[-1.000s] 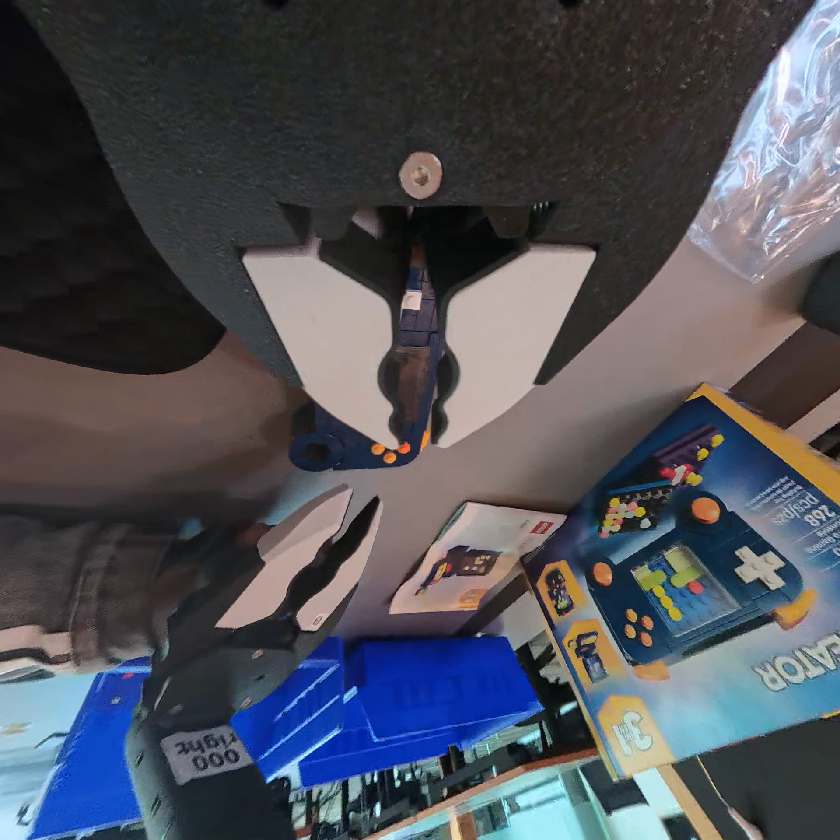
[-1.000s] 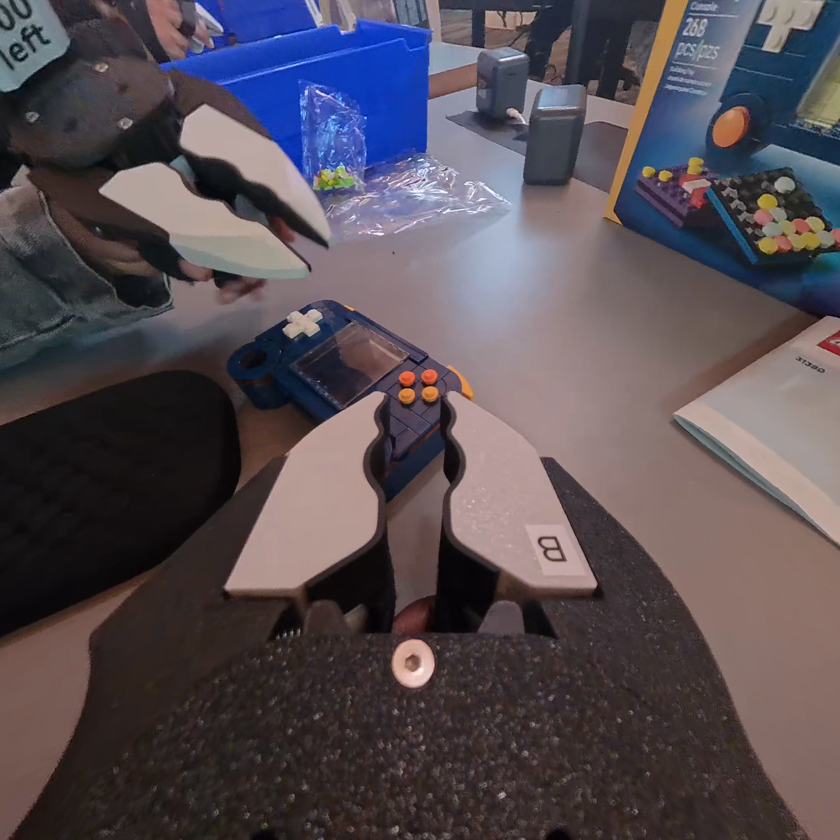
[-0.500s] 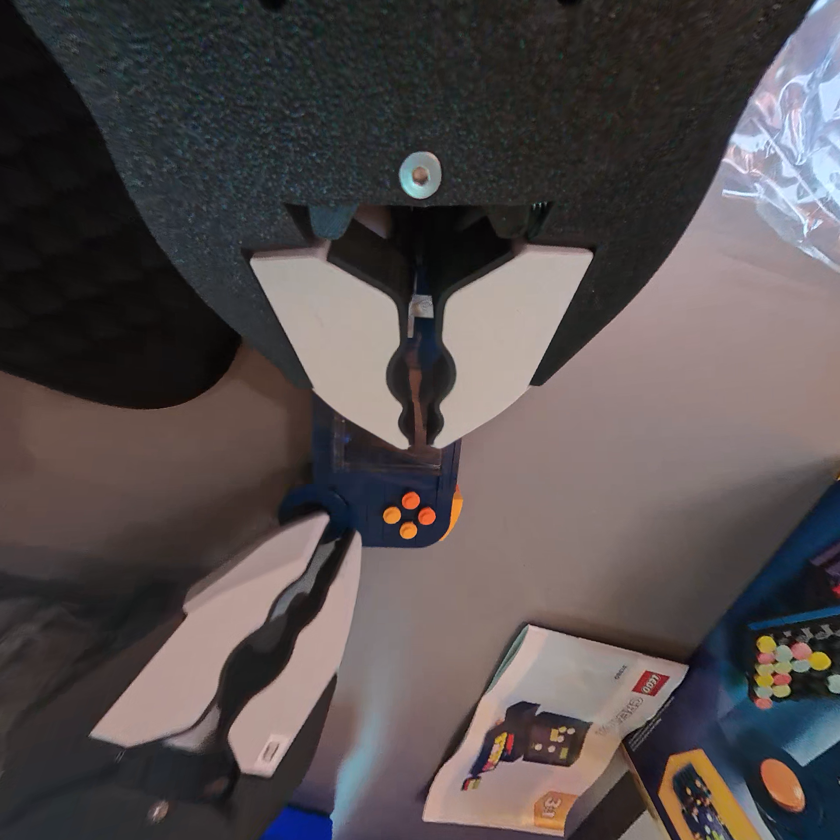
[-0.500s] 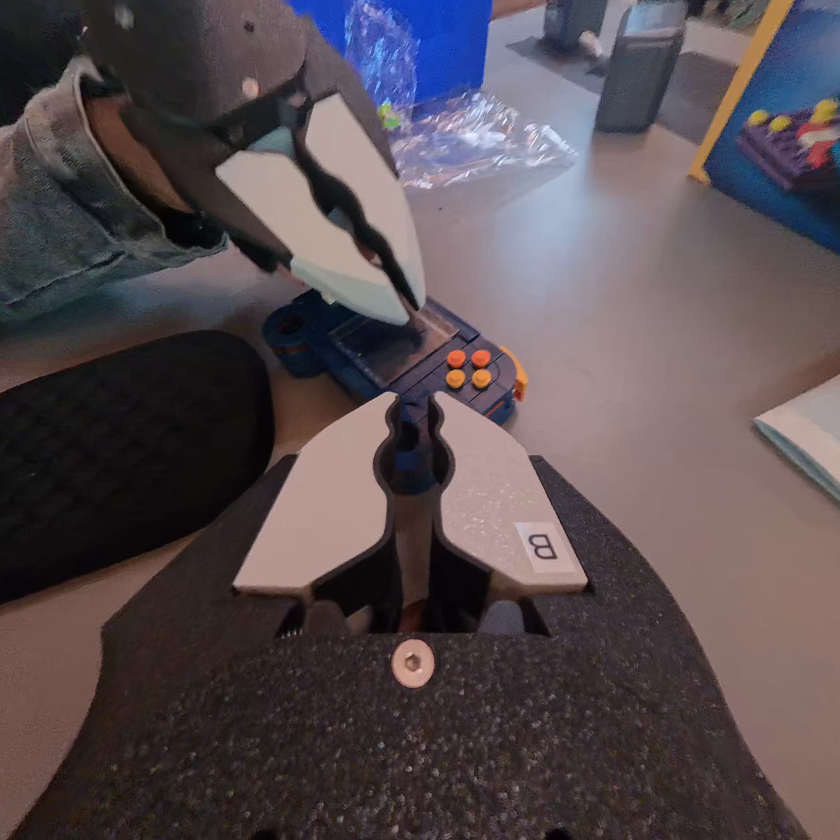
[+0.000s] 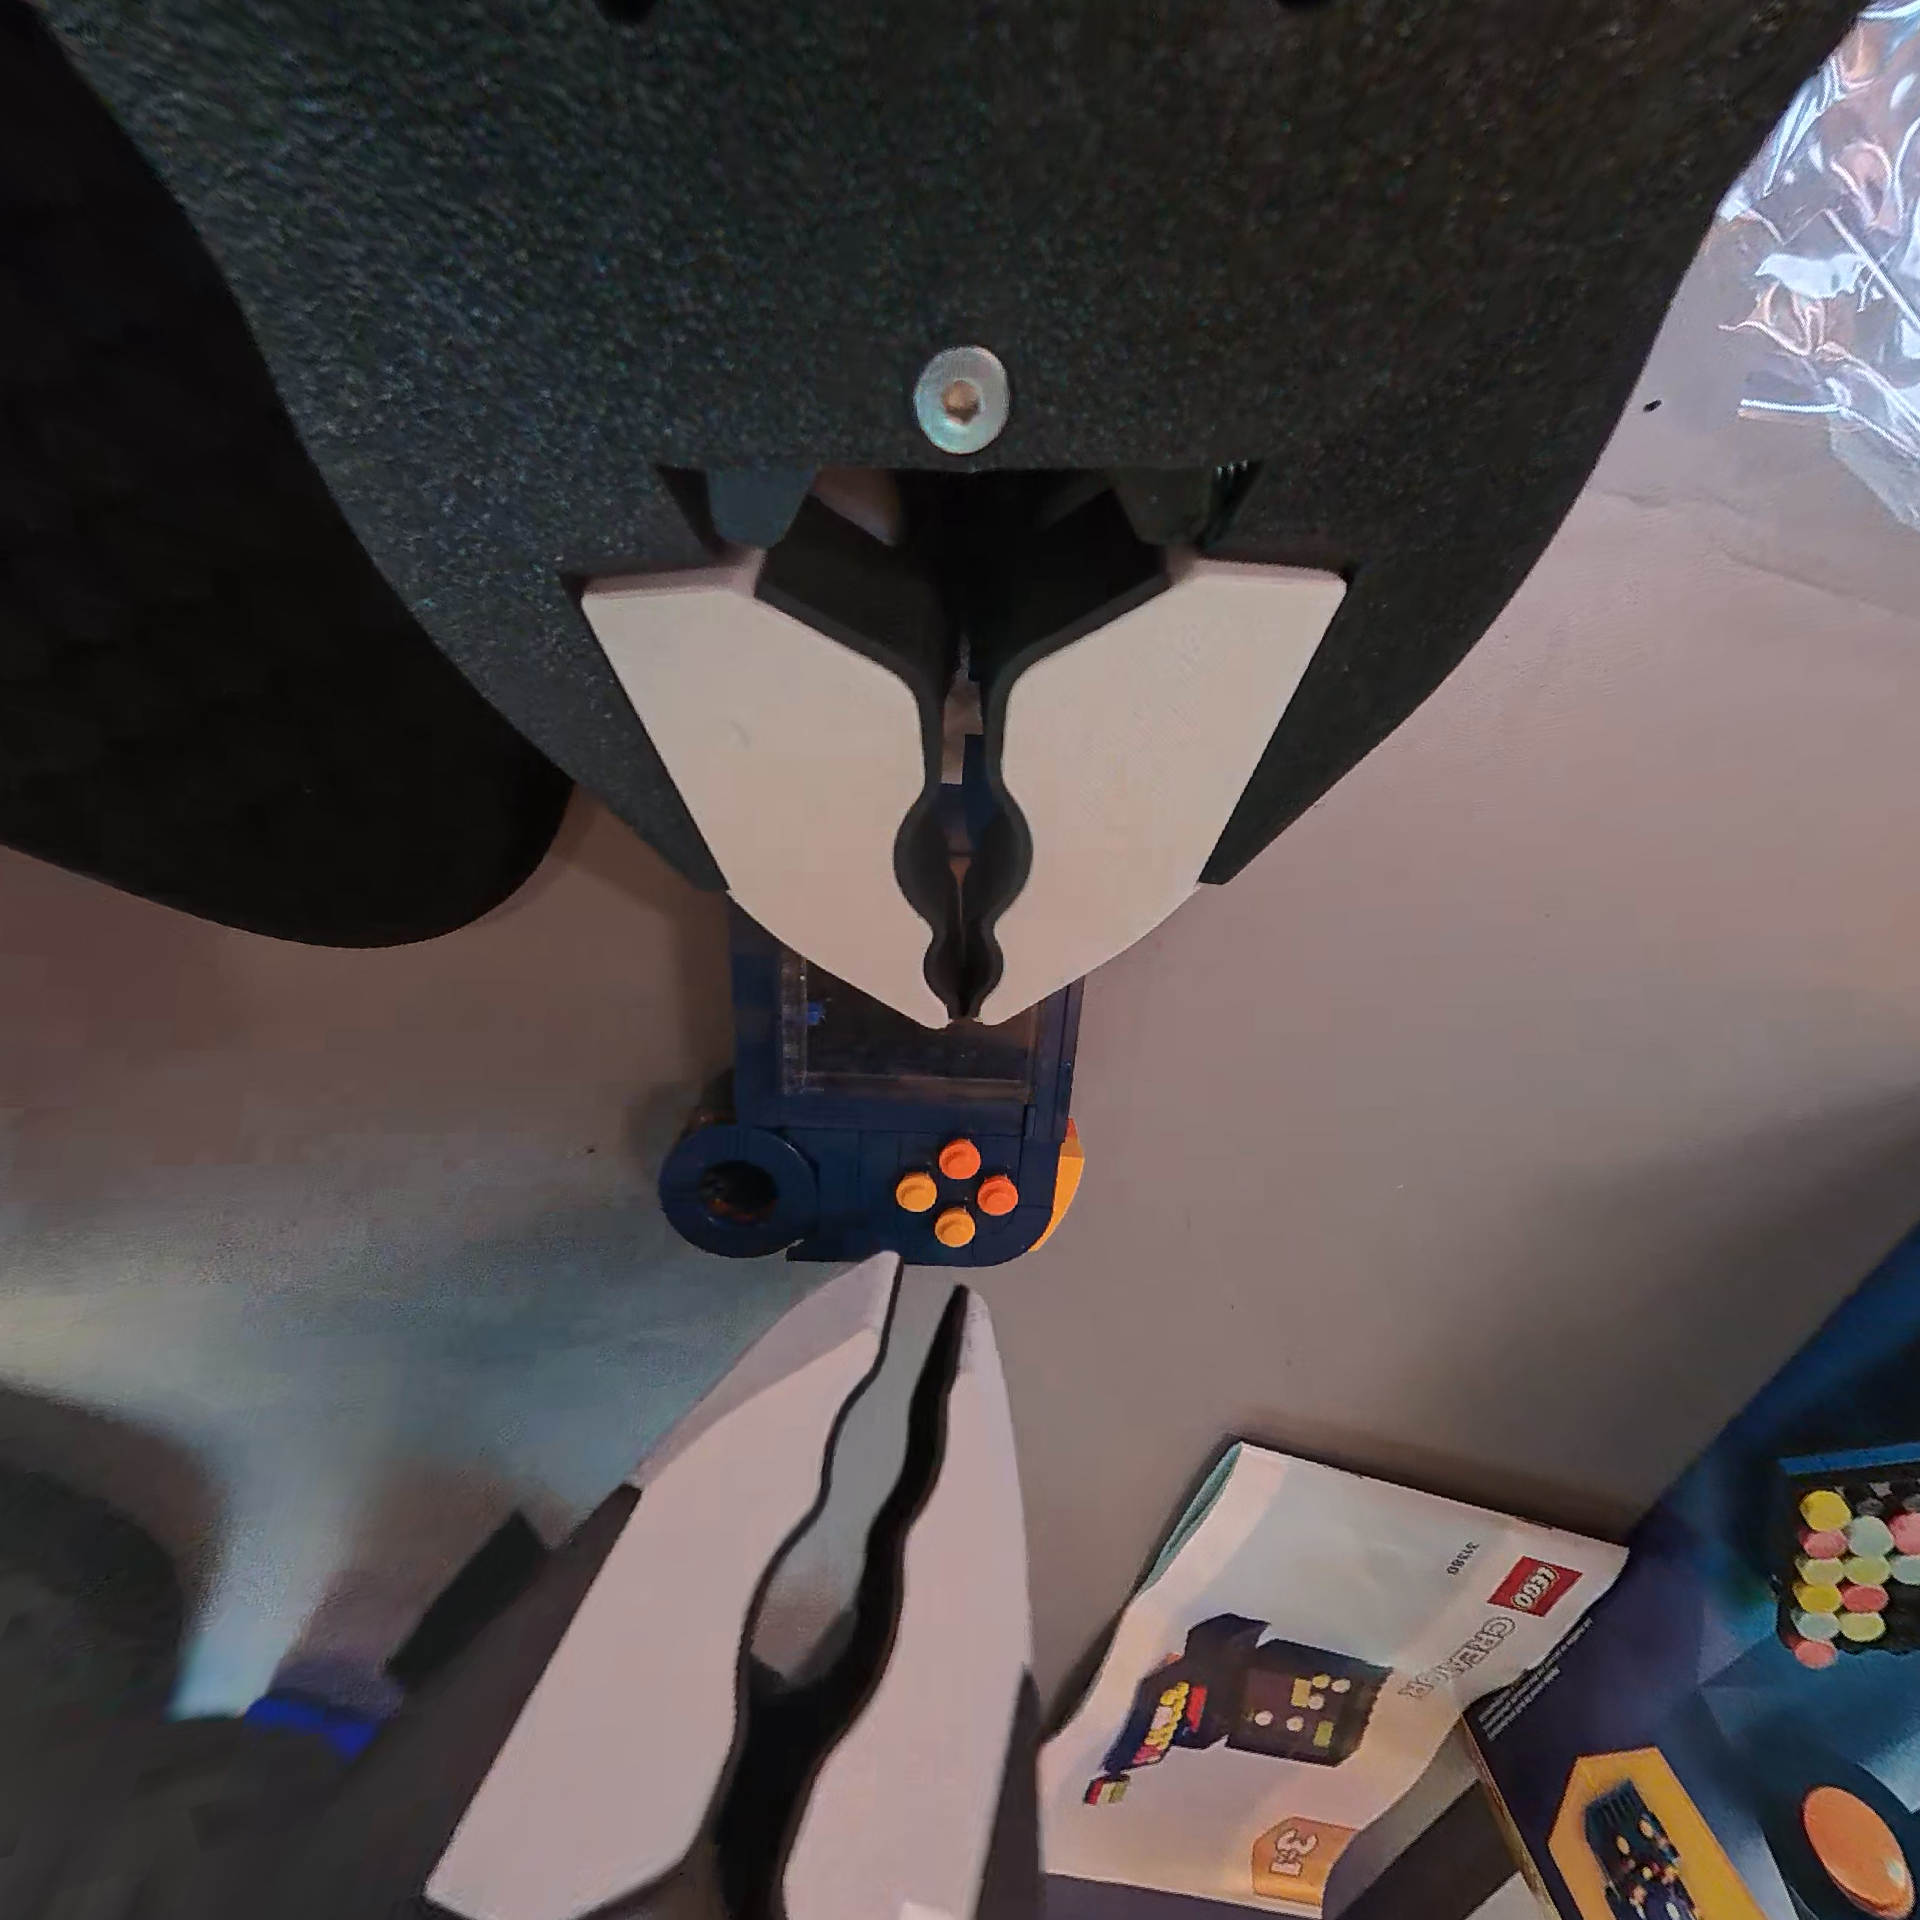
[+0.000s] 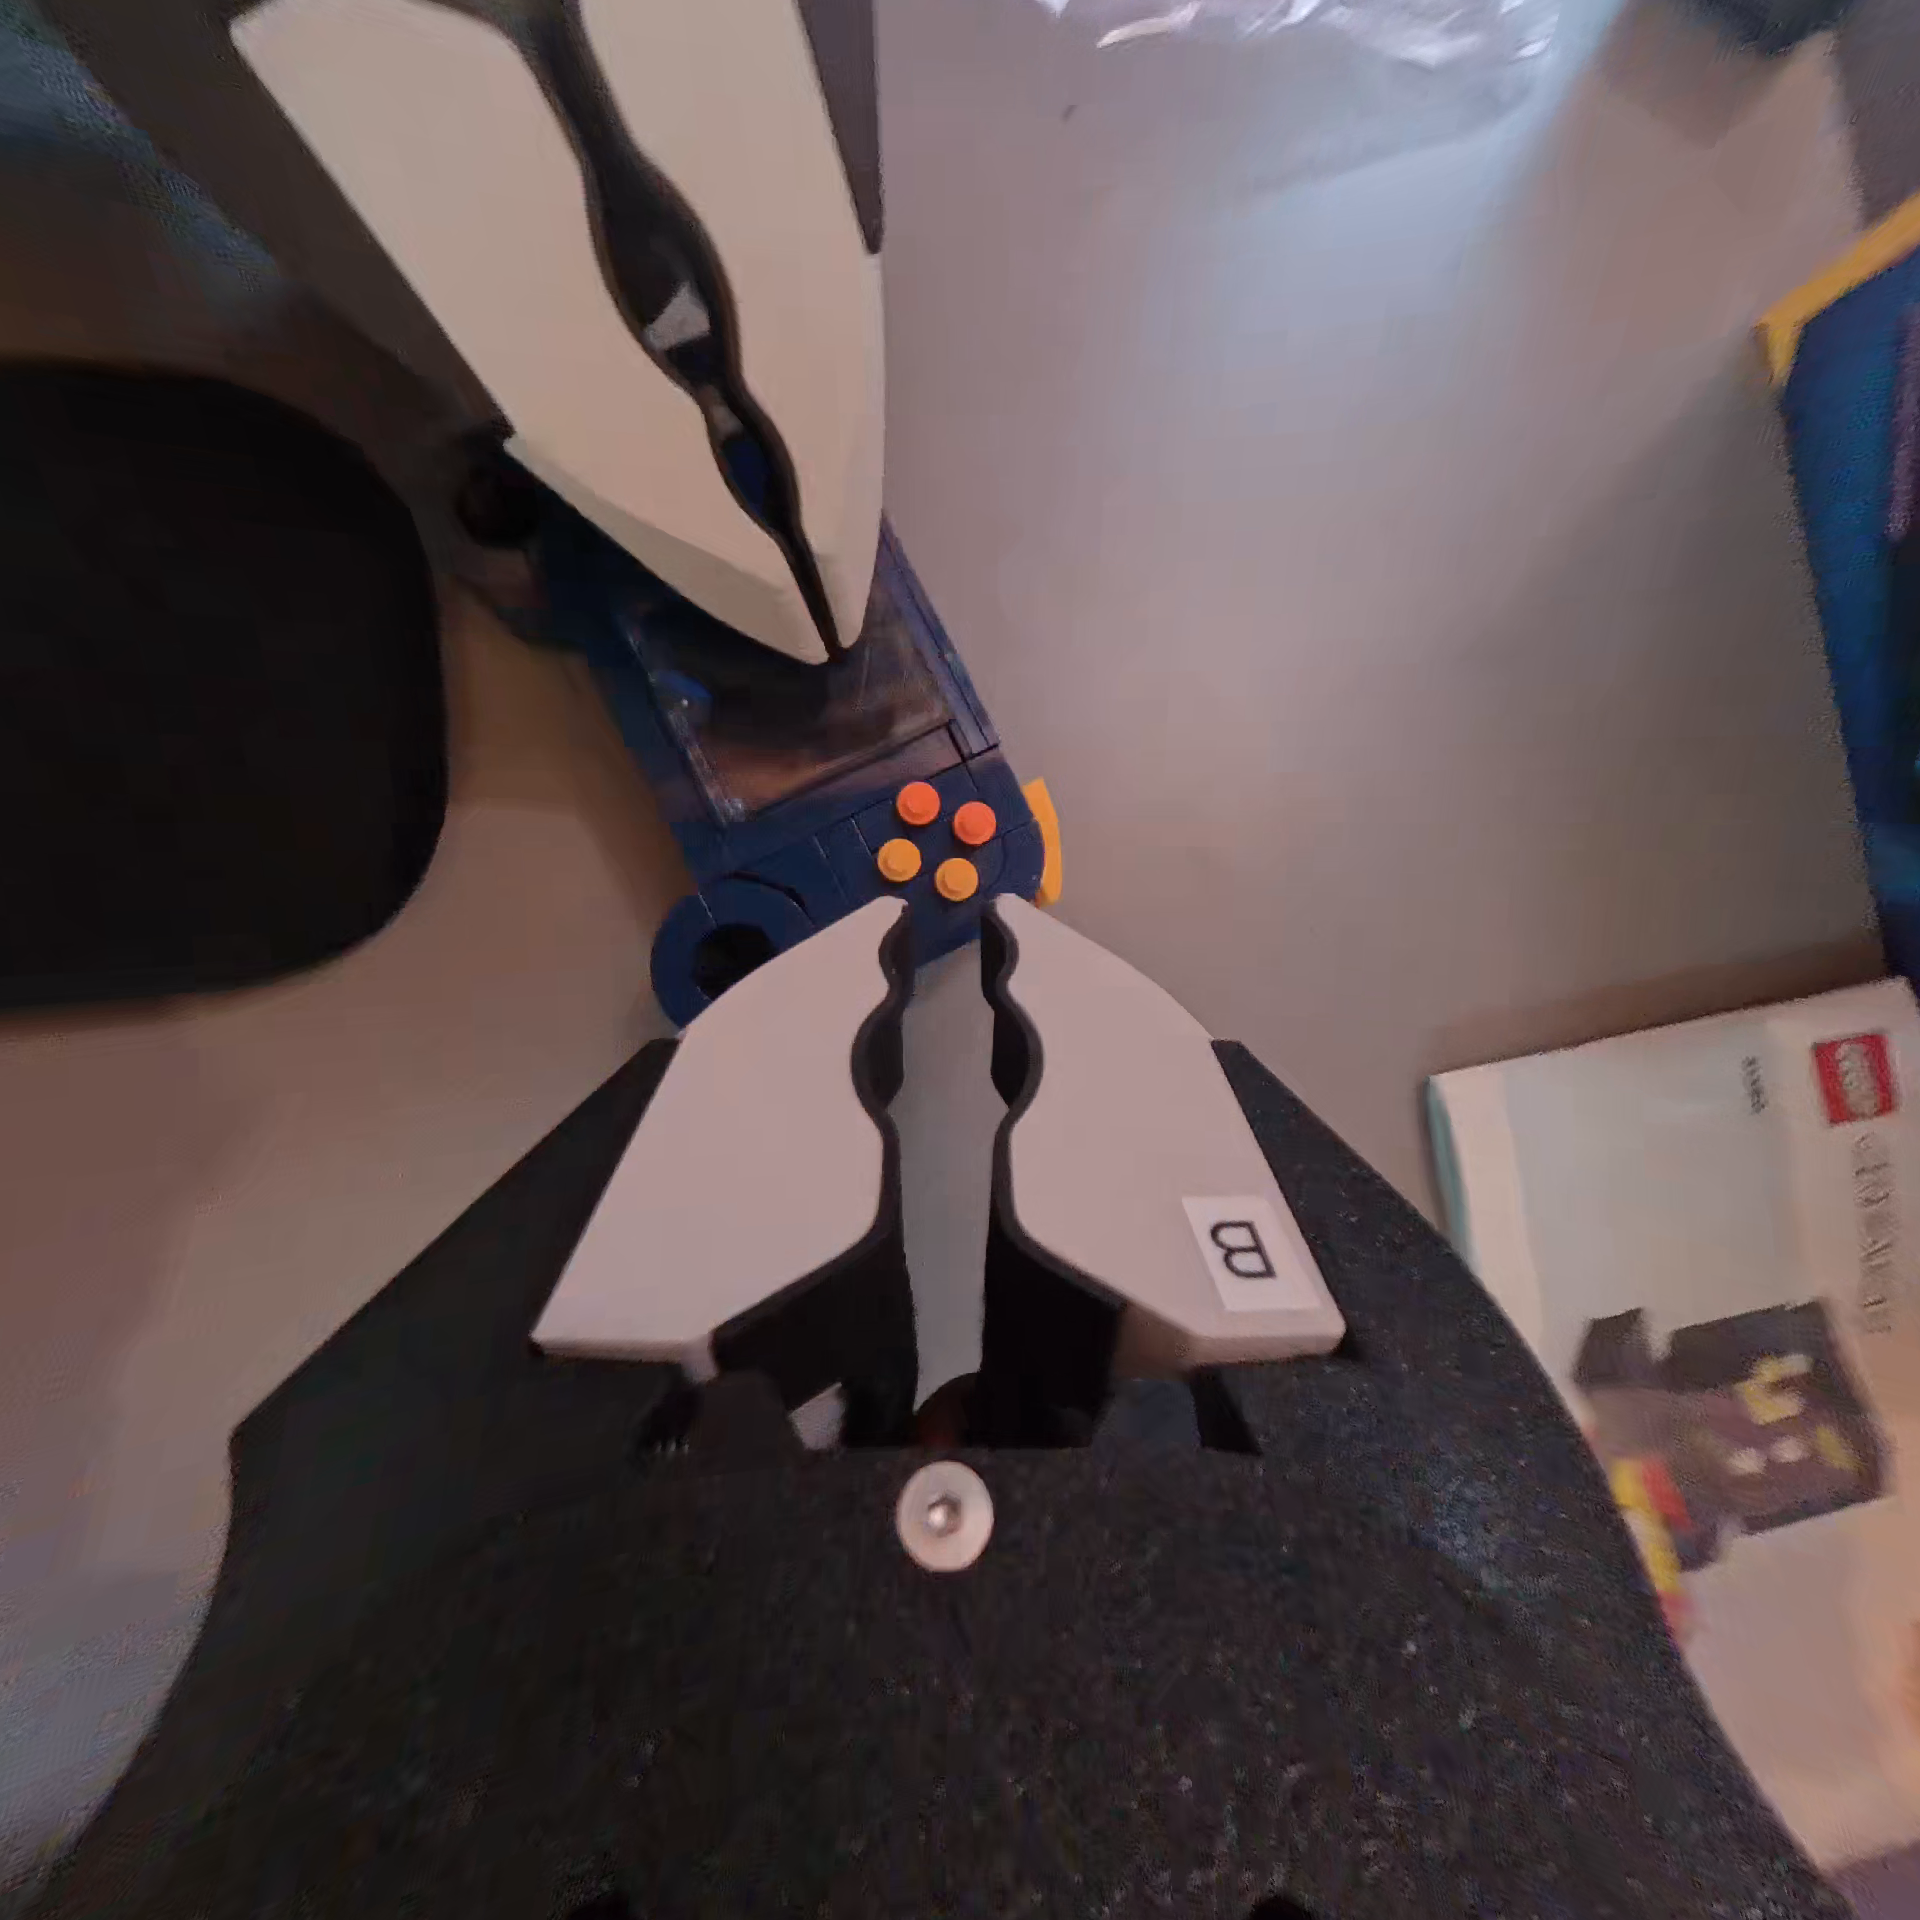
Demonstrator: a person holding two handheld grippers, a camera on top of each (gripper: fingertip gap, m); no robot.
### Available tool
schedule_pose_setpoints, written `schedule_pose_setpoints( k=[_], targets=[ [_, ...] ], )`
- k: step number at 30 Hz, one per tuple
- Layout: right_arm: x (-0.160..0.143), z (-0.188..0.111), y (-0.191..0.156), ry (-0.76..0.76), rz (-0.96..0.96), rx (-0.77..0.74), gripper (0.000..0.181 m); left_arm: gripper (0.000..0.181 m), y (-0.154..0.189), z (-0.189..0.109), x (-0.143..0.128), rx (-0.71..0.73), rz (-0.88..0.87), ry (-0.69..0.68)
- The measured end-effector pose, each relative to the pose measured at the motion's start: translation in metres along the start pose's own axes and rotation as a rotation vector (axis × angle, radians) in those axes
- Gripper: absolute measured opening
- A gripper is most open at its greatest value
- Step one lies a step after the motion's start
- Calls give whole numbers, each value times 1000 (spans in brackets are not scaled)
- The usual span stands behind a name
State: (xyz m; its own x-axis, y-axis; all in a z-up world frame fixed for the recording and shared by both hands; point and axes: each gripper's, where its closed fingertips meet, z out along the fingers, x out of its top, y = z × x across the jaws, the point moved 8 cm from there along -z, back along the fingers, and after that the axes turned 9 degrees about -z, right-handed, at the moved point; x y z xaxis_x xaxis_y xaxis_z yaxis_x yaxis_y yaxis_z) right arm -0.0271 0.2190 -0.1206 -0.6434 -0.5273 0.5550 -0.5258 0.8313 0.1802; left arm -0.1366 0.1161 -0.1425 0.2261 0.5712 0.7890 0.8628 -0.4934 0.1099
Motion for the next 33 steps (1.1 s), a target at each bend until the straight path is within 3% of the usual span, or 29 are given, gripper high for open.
schedule_pose_setpoints(
  k=[6, 14, 20, 27, 33],
  targets=[
    [23, 9, 12, -287, -227, 174, 12, 0, 1, 0, 0, 14, 24, -1],
    [30, 19, 13, -379, -300, 227, 7, 0, 2, 0, 0, 23, 52, 4],
    [20, 14, 9, -239, -368, 163, 6, 0, 3, 1, 0, 30, 63, 0],
    [-3, 8, 5, 42, -171, 77, 6, 0, 4, 3, 2, 40, 85, -1],
    [-12, 8, 4, 141, -66, 59, 5, 0, 6, 4, 3, 51, 97, -5]
  ],
)
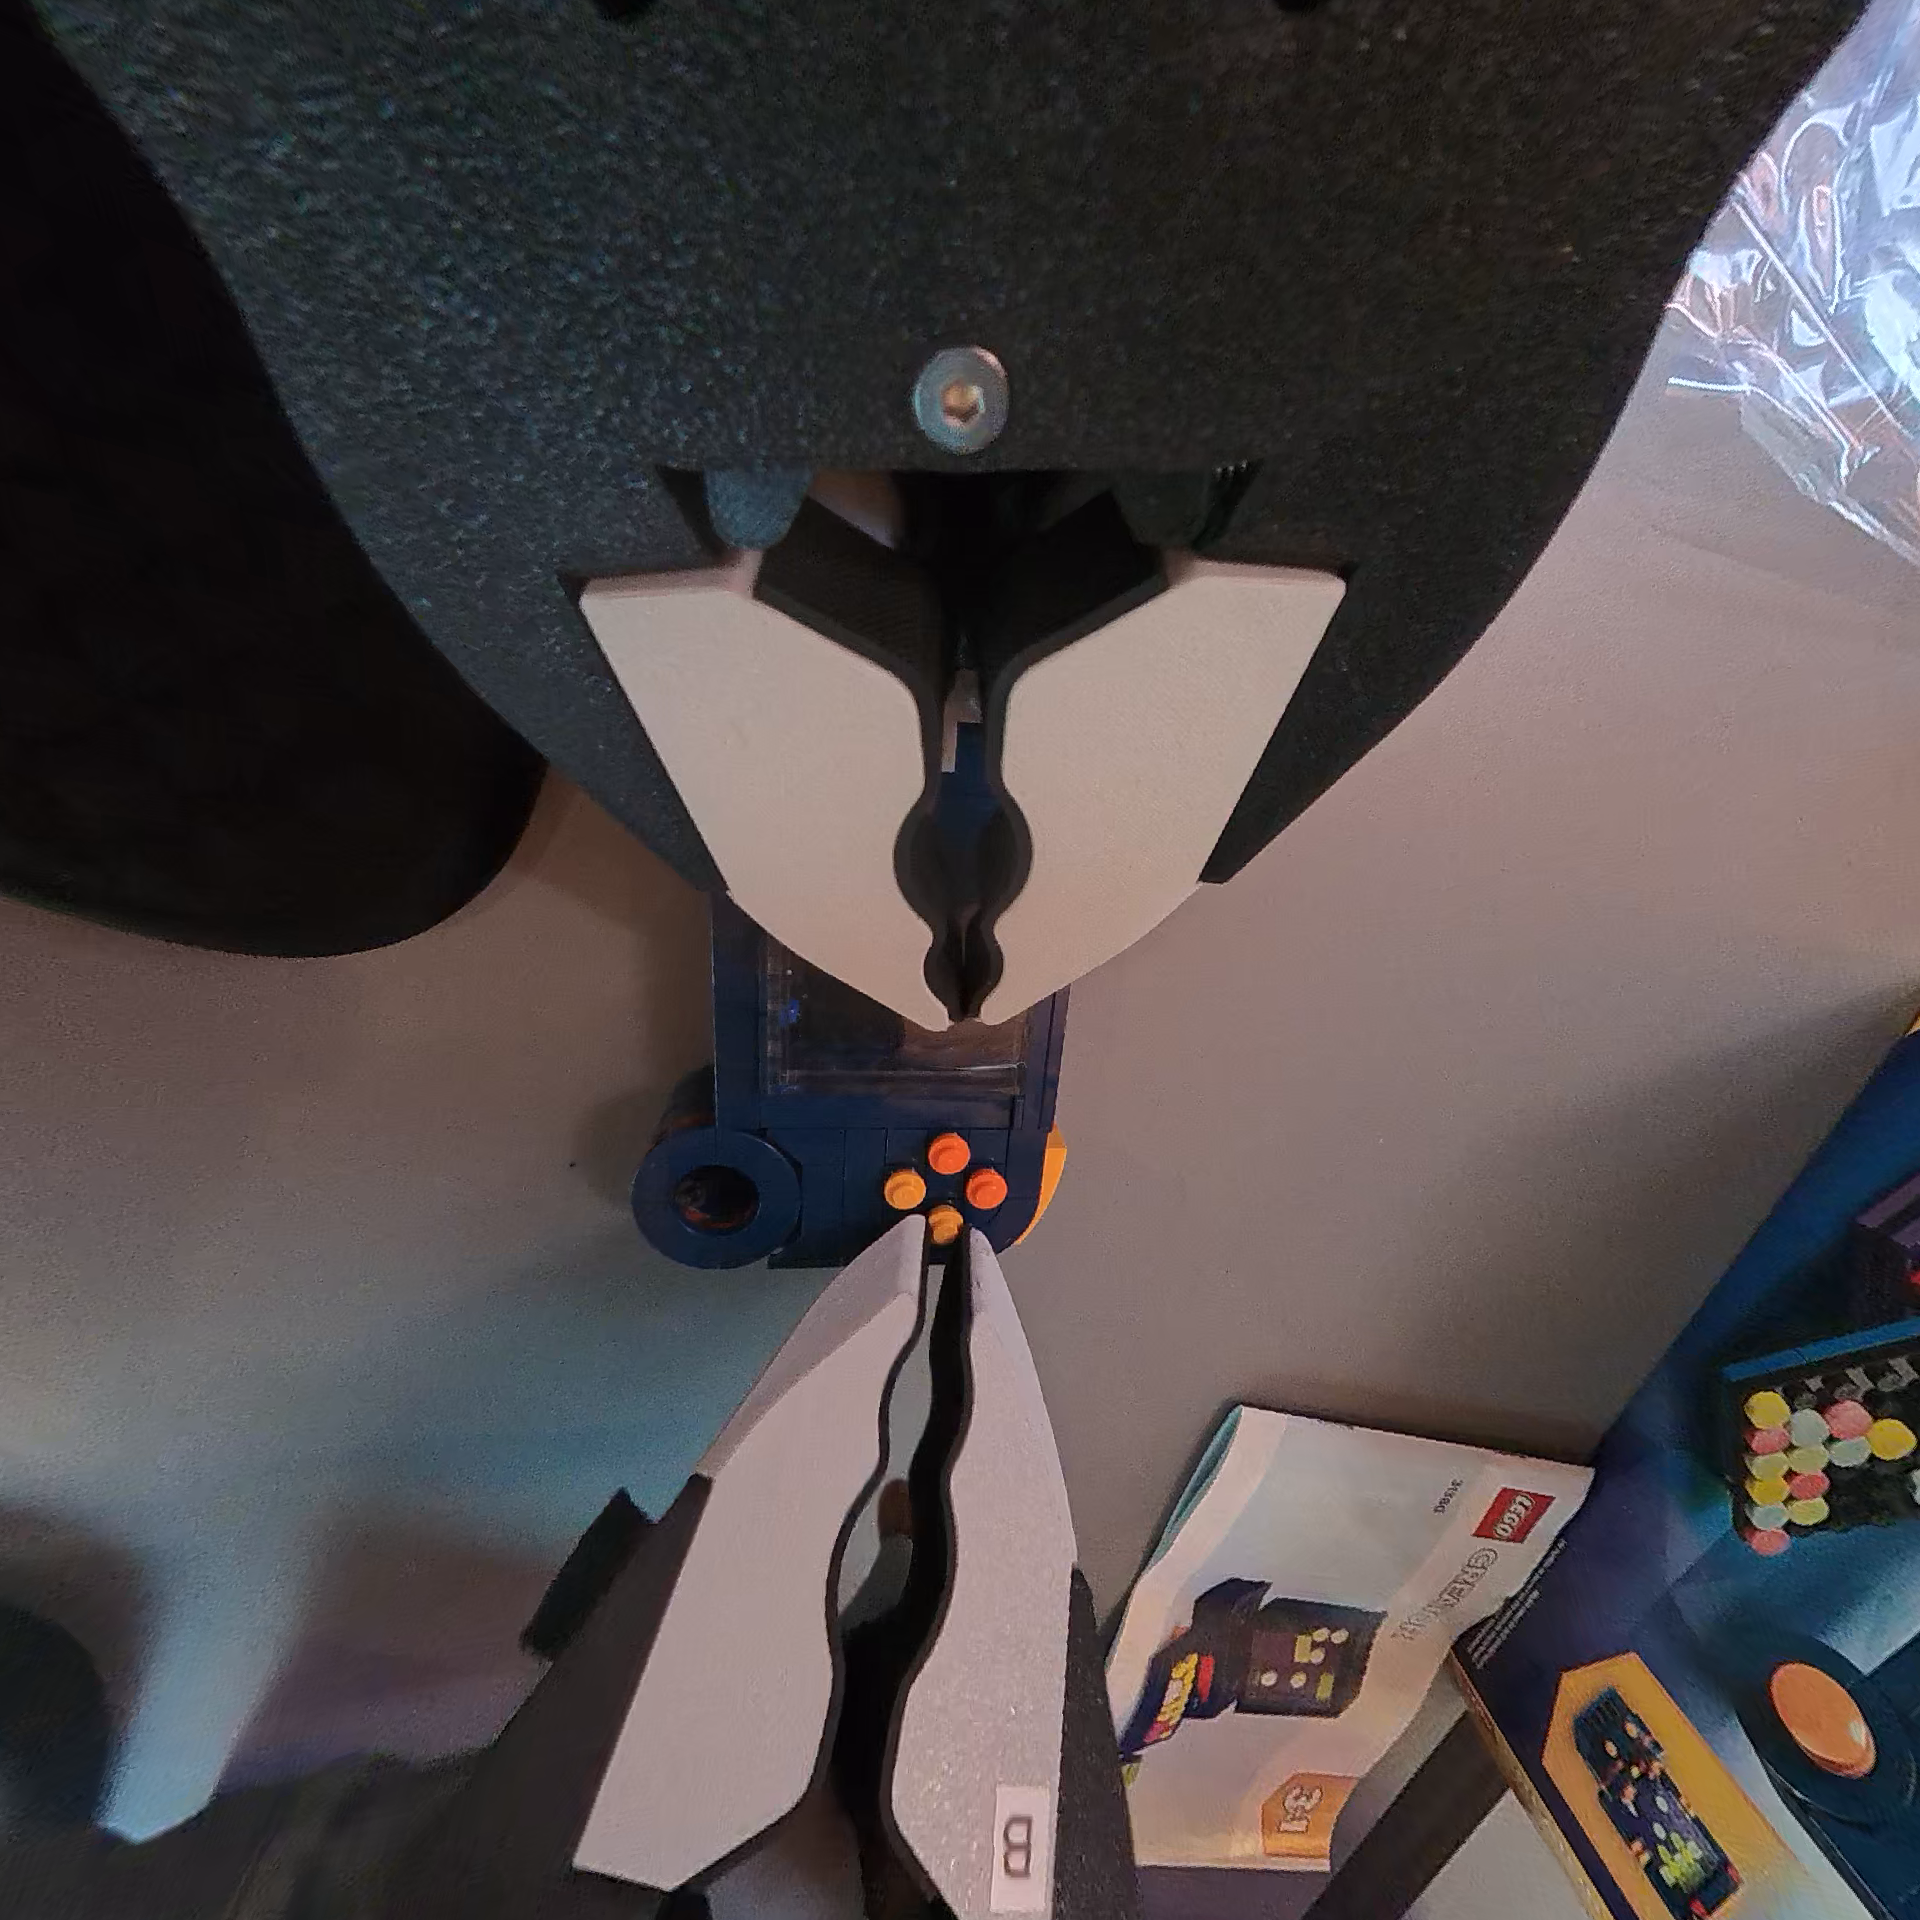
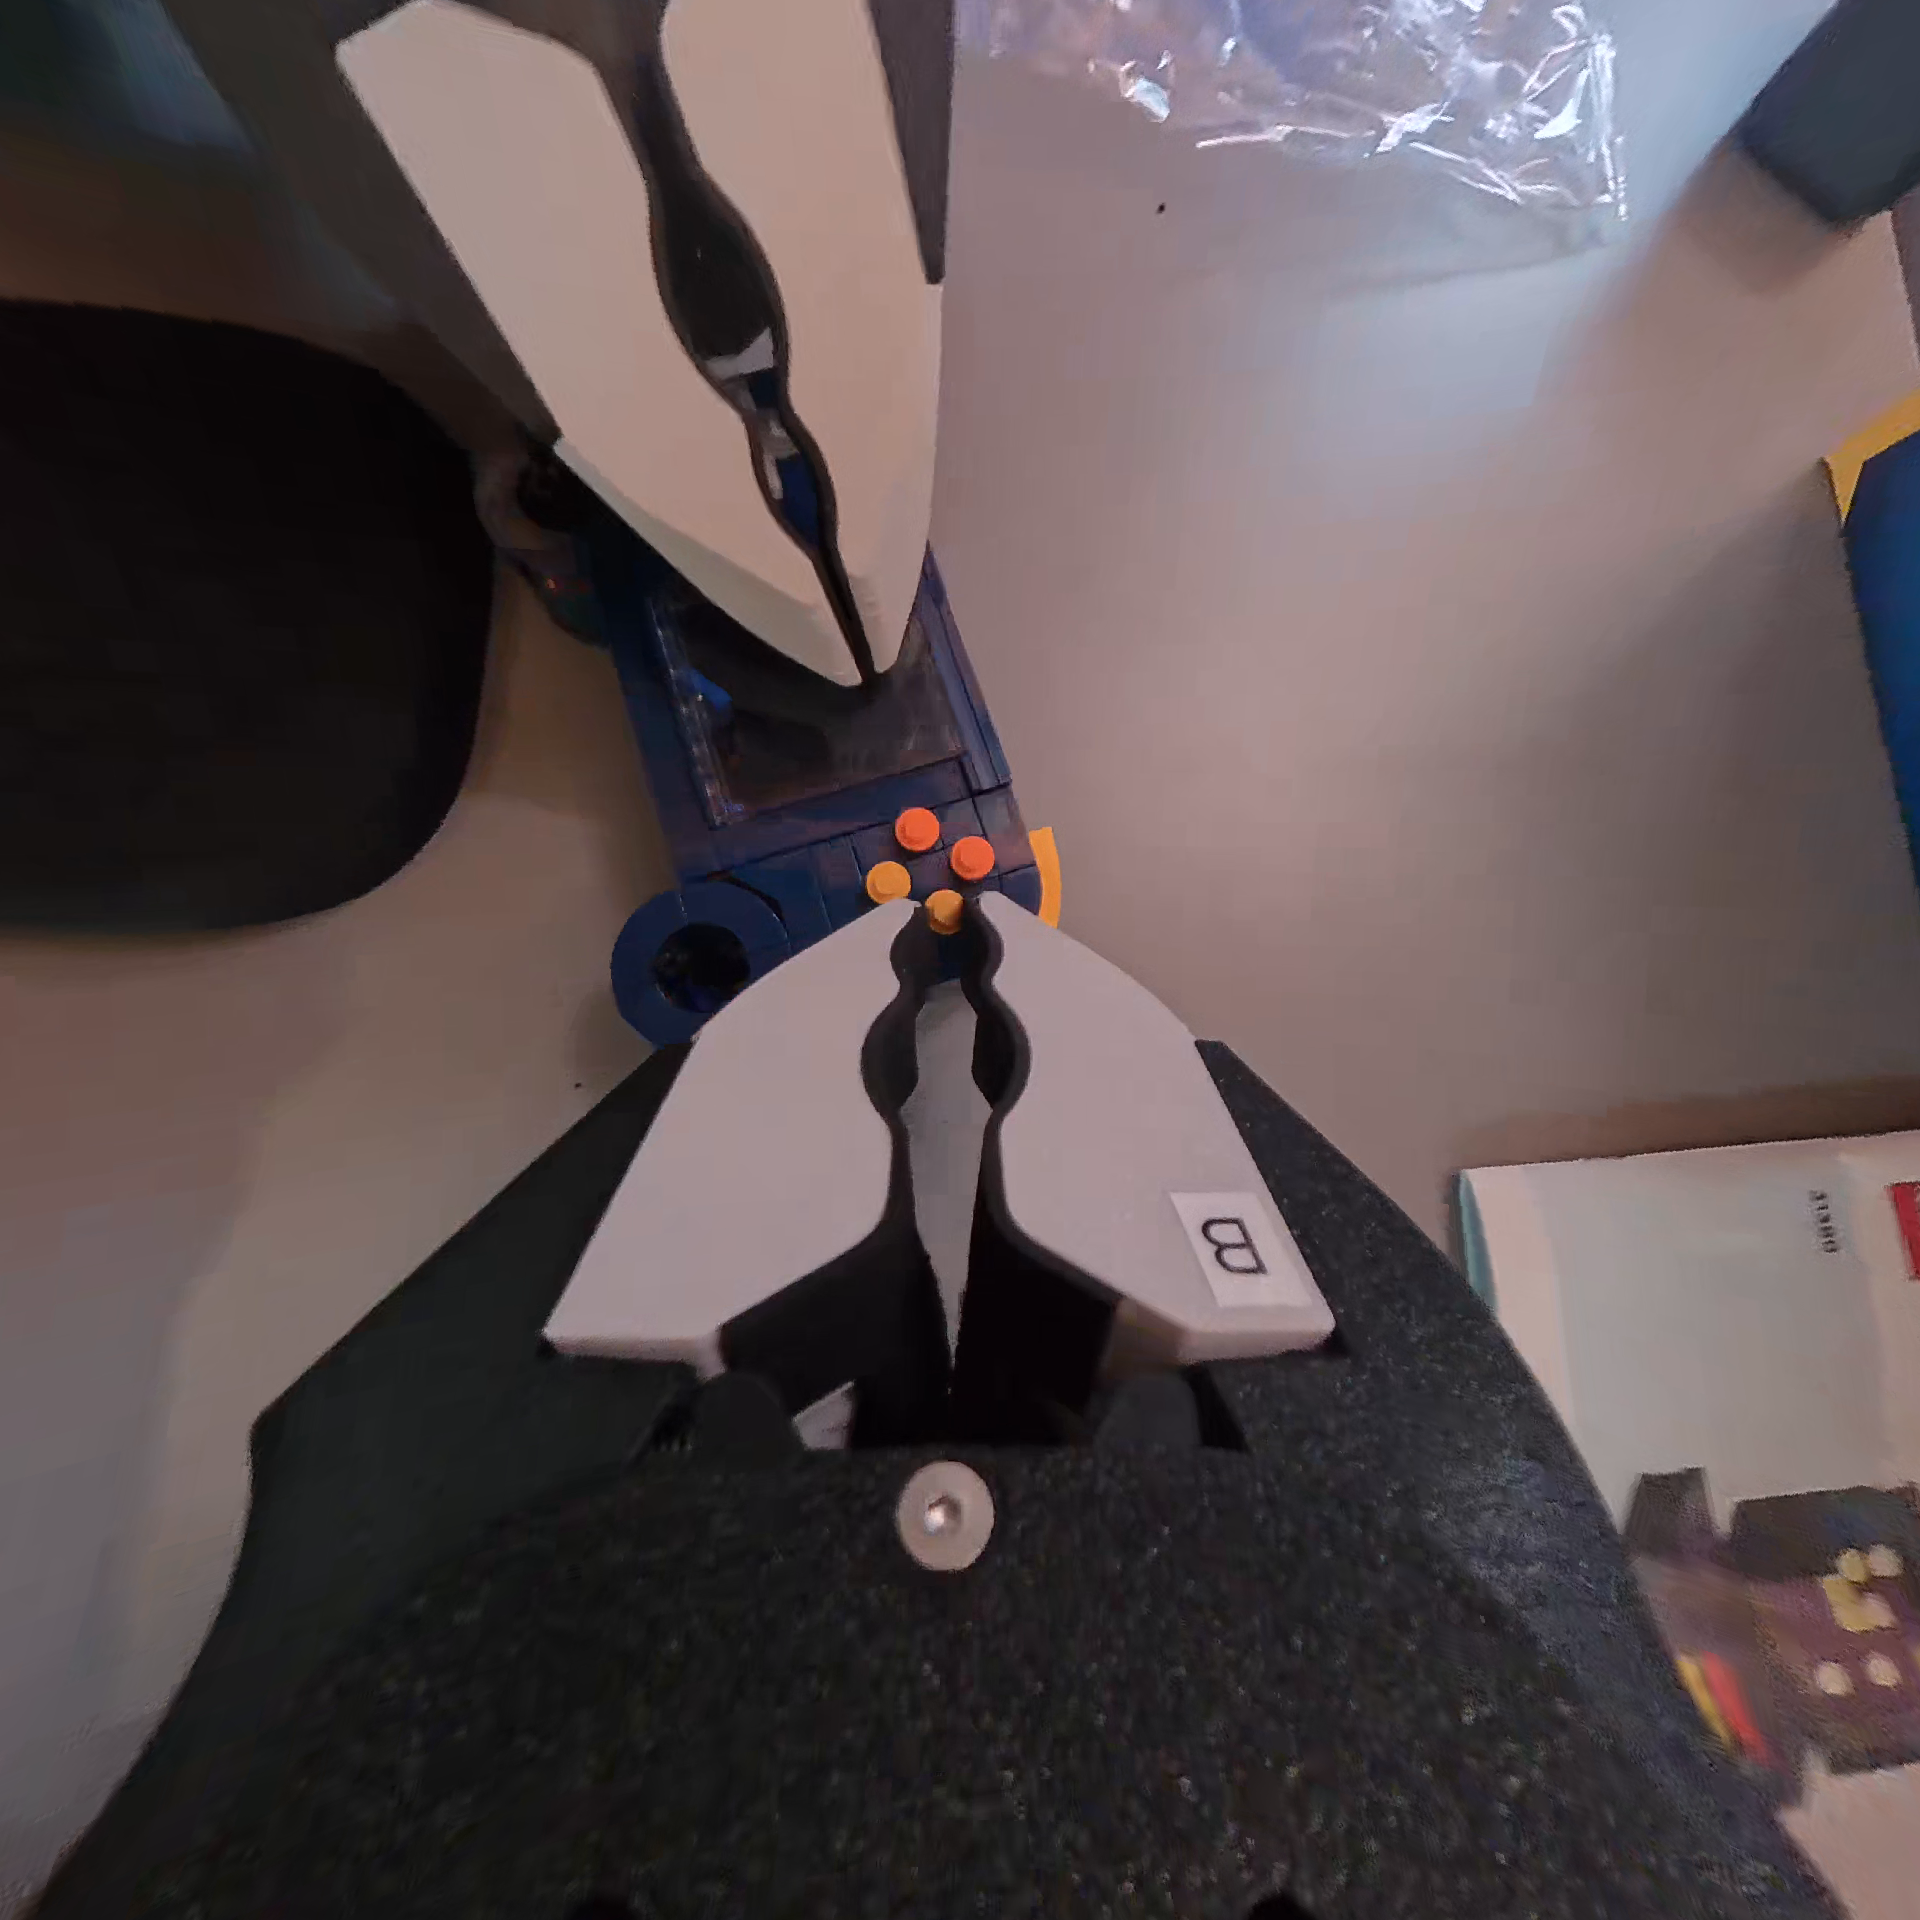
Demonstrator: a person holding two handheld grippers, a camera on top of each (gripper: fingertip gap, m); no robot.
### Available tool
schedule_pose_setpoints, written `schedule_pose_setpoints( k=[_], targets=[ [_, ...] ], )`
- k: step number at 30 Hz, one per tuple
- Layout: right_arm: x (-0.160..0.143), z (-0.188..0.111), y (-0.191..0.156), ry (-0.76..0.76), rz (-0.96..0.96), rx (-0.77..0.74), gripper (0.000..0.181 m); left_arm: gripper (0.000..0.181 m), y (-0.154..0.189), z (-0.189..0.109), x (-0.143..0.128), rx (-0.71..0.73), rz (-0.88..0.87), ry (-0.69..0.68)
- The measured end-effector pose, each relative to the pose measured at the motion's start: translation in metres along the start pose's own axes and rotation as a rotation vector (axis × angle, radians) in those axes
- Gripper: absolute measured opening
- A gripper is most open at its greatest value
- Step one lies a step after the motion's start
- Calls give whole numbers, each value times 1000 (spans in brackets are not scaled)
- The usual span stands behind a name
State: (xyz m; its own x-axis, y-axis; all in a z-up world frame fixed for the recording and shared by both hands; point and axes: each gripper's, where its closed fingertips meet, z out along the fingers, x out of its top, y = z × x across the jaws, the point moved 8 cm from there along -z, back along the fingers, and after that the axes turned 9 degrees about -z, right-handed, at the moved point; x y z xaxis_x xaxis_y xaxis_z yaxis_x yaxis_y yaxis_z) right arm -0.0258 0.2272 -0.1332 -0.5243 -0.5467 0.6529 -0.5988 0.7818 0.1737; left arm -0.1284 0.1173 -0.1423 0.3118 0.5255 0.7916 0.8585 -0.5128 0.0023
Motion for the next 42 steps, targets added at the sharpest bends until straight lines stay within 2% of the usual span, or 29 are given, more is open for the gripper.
schedule_pose_setpoints(
  k=[2, 4, 9, 12, 15, 17, 18, 20, 22, 24, 29, 31, 33, 35, 37, 38, 40, 42],
  targets=[
    [-2, -3, 2, 109, 82, -30, 6, 0, 1, 1, 0, 7, 9, -5],
    [10, -23, 10, 348, 201, -77, 5, 0, 2, 2, 1, 4, 12, -2],
    [16, -58, 9, 315, 189, -196, 6, 0, 2, 2, 1, -7, 0, 6],
    [24, -97, -2, 217, 211, -328, 6, 0, 2, 2, 1, -11, -10, 7],
    [11, -157, -13, -41, 306, -519, 6, 0, 2, 2, 1, -9, -11, 10],
    [-16, -198, -20, -241, 409, -634, 6, 0, 2, 2, 1, -7, -9, 7],
    [-36, -214, -23, -328, 478, -657, 6, 0, 2, 2, 1, -7, -8, 9],
    [-81, -234, -30, -410, 637, -642, 6, 0, 2, 2, 1, -10, -14, 12],
    [-126, -242, -35, -449, 786, -592, 7, 0, 2, 2, 1, -8, -11, 10],
    [-159, -242, -38, -467, 864, -539, 7, 0, 2, 2, 1, -5, -7, 10],
    [-204, -231, -38, -482, 957, -417, 11, 0, 3, 2, 2, 2, 4, 6],
    [-210, -230, -37, -485, 986, -394, 33, 0, 3, 2, 2, 2, 1, 8],
    [-208, -230, -34, -441, 997, -394, 36, 0, 3, 2, 1, 1, -1, 8],
    [-208, -231, -34, -463, 984, -396, 49, 0, 3, 2, 1, 0, -1, 10],
    [-200, -232, -30, -303, 990, -413, 46, 0, 2, 2, 1, -2, -6, 11],
    [-200, -233, -30, -286, 1017, -386, 47, 0, 2, 2, 1, -1, -5, 11],
    [-203, -240, -32, -359, 985, -439, 58, 0, 3, 2, 1, 2, -1, 12],
    [-198, -235, -35, -303, 903, -387, 59, 0, 3, 2, 1, 0, -3, 13]
  ],
)
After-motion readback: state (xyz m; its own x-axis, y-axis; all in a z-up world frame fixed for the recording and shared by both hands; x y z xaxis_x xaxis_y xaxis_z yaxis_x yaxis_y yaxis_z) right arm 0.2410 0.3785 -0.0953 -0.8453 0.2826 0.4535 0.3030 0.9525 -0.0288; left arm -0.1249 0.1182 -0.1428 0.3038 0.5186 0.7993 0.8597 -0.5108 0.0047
